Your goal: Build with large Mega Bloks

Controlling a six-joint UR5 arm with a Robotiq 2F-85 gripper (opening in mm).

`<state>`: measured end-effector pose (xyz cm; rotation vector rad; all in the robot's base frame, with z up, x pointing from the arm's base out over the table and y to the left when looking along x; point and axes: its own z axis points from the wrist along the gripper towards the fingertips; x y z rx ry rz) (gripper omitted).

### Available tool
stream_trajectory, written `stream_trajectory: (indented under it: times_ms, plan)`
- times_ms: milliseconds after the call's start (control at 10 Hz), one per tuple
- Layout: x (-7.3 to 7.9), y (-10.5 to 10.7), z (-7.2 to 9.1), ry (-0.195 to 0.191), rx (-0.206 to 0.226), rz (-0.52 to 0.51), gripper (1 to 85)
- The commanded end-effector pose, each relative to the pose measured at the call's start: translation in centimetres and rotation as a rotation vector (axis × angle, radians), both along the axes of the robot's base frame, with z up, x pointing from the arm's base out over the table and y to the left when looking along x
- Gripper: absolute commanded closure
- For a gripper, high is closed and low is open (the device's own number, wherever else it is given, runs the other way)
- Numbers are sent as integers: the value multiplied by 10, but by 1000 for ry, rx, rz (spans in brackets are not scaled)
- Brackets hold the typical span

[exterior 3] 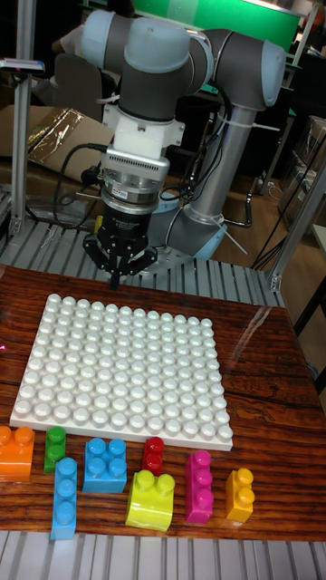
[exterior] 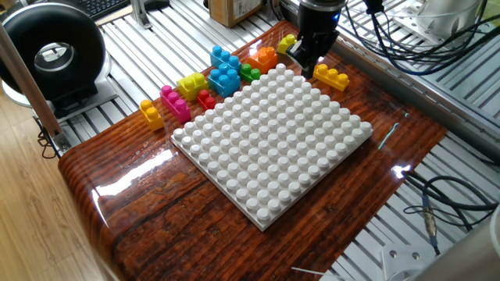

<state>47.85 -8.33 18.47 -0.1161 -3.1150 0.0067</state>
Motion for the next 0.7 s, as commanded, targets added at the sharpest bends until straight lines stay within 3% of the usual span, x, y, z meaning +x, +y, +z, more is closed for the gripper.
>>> stream_trajectory:
  times_ms: [0,200,400,500,600]
  plan:
    - [-1,-13,2,-2,-52,-123,847]
    - [-9,-3,2,31,-13,-126,847]
    - [-2,-3,1,6,-11,-97,847]
    - [-7,-2,1,25,-8,-51,847]
    - [0,-5,1,-3,-18,9,717]
